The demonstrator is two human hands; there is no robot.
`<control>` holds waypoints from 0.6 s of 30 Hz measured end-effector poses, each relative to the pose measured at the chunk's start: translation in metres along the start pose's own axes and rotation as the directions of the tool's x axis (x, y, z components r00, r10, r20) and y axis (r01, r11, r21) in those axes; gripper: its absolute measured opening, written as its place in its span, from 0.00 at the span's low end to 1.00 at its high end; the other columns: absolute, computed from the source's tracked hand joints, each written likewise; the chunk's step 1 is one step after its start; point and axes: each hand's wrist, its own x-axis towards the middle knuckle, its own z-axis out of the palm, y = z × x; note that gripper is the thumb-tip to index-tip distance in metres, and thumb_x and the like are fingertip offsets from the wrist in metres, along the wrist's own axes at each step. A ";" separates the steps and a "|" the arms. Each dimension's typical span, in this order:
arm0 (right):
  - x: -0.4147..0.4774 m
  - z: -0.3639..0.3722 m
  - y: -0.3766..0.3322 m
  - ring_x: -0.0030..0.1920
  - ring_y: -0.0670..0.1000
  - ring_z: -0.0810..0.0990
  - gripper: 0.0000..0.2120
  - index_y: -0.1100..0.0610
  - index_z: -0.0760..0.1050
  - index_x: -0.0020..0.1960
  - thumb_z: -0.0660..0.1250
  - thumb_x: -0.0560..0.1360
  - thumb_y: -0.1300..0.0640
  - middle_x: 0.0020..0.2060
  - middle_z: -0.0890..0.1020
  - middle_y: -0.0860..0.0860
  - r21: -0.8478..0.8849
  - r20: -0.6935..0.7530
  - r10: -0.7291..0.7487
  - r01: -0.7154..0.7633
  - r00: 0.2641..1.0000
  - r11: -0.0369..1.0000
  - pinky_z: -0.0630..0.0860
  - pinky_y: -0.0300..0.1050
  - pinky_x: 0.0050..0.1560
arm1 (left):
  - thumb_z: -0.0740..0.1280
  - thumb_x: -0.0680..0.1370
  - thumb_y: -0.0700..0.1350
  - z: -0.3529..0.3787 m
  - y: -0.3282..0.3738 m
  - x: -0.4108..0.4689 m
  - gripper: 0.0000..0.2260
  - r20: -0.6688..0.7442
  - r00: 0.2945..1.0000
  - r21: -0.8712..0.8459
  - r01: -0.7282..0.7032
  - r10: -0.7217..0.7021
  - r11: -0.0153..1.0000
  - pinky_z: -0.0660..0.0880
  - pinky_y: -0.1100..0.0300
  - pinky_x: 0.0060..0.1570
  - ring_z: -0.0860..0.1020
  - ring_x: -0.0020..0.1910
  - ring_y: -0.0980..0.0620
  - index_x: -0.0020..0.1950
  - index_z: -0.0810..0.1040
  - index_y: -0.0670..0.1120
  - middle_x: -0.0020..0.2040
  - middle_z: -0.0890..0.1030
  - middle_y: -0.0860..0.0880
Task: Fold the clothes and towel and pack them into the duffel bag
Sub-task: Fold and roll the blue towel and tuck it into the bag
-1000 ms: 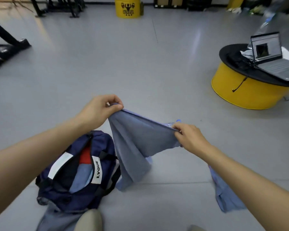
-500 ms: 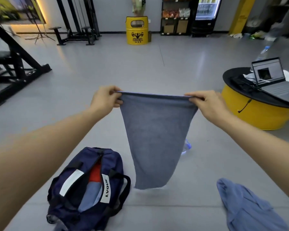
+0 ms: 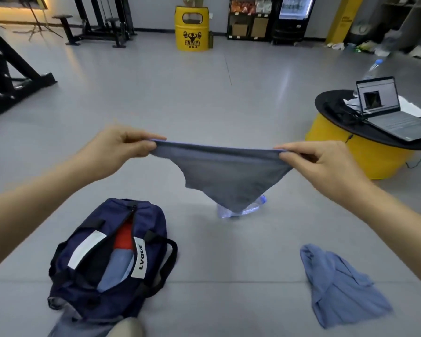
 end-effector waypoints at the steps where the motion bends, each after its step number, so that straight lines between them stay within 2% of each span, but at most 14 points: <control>1: -0.014 0.013 0.010 0.43 0.37 0.81 0.09 0.41 0.84 0.53 0.69 0.78 0.53 0.42 0.85 0.36 -0.020 0.032 -0.013 0.014 0.999 1.000 0.71 0.31 0.40 | 0.68 0.80 0.40 0.009 -0.016 -0.011 0.13 0.037 0.999 0.027 0.009 -0.010 1.000 0.73 0.71 0.57 0.81 0.53 0.63 0.54 0.85 0.59 0.51 0.86 0.60; 2: -0.029 0.028 0.021 0.42 0.39 0.82 0.09 0.37 0.83 0.52 0.69 0.78 0.51 0.40 0.85 0.36 -0.026 0.070 -0.003 0.005 0.998 1.000 0.72 0.32 0.39 | 0.70 0.79 0.42 0.021 -0.033 -0.021 0.12 0.070 0.997 0.046 0.018 -0.021 0.999 0.72 0.74 0.56 0.81 0.53 0.65 0.52 0.85 0.60 0.51 0.85 0.61; 4: -0.059 0.066 0.050 0.40 0.46 0.83 0.09 0.32 0.80 0.54 0.67 0.77 0.46 0.40 0.86 0.42 -0.048 0.175 0.051 -0.043 0.983 0.998 0.77 0.43 0.42 | 0.72 0.77 0.50 0.049 -0.072 -0.044 0.08 0.144 0.987 0.077 0.064 -0.074 0.995 0.71 0.76 0.53 0.80 0.53 0.68 0.51 0.85 0.65 0.50 0.85 0.63; 5: -0.075 0.088 0.068 0.40 0.48 0.83 0.09 0.30 0.79 0.55 0.66 0.77 0.43 0.39 0.86 0.44 -0.063 0.229 0.090 -0.077 0.969 0.995 0.77 0.47 0.44 | 0.72 0.76 0.57 0.065 -0.094 -0.055 0.07 0.184 0.977 0.111 0.093 -0.112 0.989 0.72 0.74 0.53 0.81 0.53 0.67 0.51 0.84 0.68 0.50 0.85 0.64; 6: -0.092 0.108 0.082 0.40 0.47 0.83 0.09 0.30 0.79 0.54 0.65 0.76 0.40 0.40 0.86 0.43 -0.053 0.277 0.135 -0.125 0.951 0.991 0.77 0.47 0.46 | 0.70 0.75 0.62 0.080 -0.118 -0.065 0.07 0.220 0.965 0.152 0.113 -0.145 0.982 0.74 0.71 0.53 0.81 0.53 0.64 0.52 0.83 0.69 0.49 0.85 0.63; 7: -0.109 0.131 0.097 0.40 0.44 0.83 0.08 0.30 0.80 0.53 0.65 0.76 0.39 0.41 0.86 0.39 -0.054 0.325 0.183 -0.175 0.928 0.983 0.77 0.44 0.47 | 0.68 0.75 0.62 0.096 -0.141 -0.076 0.08 0.250 0.948 0.200 0.147 -0.196 0.969 0.76 0.65 0.54 0.82 0.53 0.60 0.52 0.83 0.70 0.48 0.85 0.62; 9: -0.142 0.176 0.125 0.45 0.38 0.83 0.08 0.32 0.81 0.53 0.67 0.76 0.42 0.45 0.84 0.30 -0.045 0.427 0.234 -0.238 0.873 0.970 0.78 0.38 0.51 | 0.70 0.76 0.54 0.131 -0.188 -0.096 0.11 0.307 0.910 0.253 0.203 -0.278 0.946 0.77 0.57 0.54 0.83 0.50 0.55 0.52 0.82 0.73 0.46 0.86 0.61; 11: -0.176 0.218 0.149 0.50 0.33 0.81 0.09 0.34 0.81 0.55 0.69 0.77 0.45 0.50 0.82 0.28 -0.076 0.527 0.248 -0.245 0.813 0.966 0.77 0.34 0.54 | 0.72 0.78 0.49 0.165 -0.235 -0.120 0.19 0.375 0.865 0.289 0.234 -0.335 0.928 0.76 0.62 0.53 0.83 0.50 0.61 0.48 0.78 0.78 0.47 0.84 0.66; 14: -0.228 0.274 0.185 0.53 0.34 0.81 0.10 0.37 0.82 0.57 0.69 0.78 0.46 0.53 0.82 0.31 -0.138 0.656 0.311 -0.296 0.688 0.945 0.74 0.30 0.56 | 0.71 0.78 0.52 0.216 -0.293 -0.163 0.23 0.523 0.779 0.348 0.175 -0.345 0.921 0.71 0.74 0.52 0.77 0.53 0.74 0.40 0.70 0.84 0.48 0.79 0.77; 15: -0.245 0.288 0.192 0.54 0.36 0.81 0.10 0.36 0.81 0.58 0.68 0.78 0.45 0.54 0.80 0.30 -0.157 0.694 0.341 -0.329 0.634 0.931 0.72 0.27 0.56 | 0.71 0.78 0.56 0.228 -0.303 -0.177 0.22 0.536 0.767 0.411 0.129 -0.354 0.903 0.70 0.77 0.51 0.77 0.52 0.74 0.39 0.69 0.85 0.47 0.79 0.76; 16: -0.255 0.294 0.186 0.55 0.38 0.81 0.11 0.33 0.79 0.59 0.66 0.78 0.44 0.57 0.78 0.28 -0.138 0.743 0.303 -0.307 0.596 0.942 0.69 0.23 0.55 | 0.71 0.75 0.60 0.239 -0.310 -0.190 0.16 0.553 0.763 0.447 0.068 -0.335 0.892 0.69 0.79 0.47 0.78 0.48 0.73 0.38 0.71 0.84 0.45 0.80 0.75; 17: -0.272 0.304 0.191 0.58 0.38 0.80 0.12 0.32 0.76 0.61 0.64 0.79 0.42 0.59 0.75 0.26 -0.133 0.798 0.246 -0.238 0.550 0.962 0.66 0.21 0.55 | 0.70 0.70 0.62 0.248 -0.315 -0.199 0.09 0.593 0.725 0.492 0.017 -0.349 0.871 0.67 0.81 0.45 0.79 0.45 0.72 0.39 0.75 0.81 0.42 0.81 0.74; 18: -0.280 0.311 0.189 0.60 0.37 0.78 0.12 0.32 0.75 0.62 0.61 0.80 0.41 0.61 0.75 0.27 -0.155 0.860 0.167 -0.066 0.482 0.986 0.64 0.21 0.55 | 0.69 0.69 0.62 0.258 -0.324 -0.207 0.08 0.628 0.702 0.507 -0.044 -0.334 0.861 0.67 0.82 0.47 0.79 0.46 0.70 0.44 0.78 0.78 0.44 0.81 0.72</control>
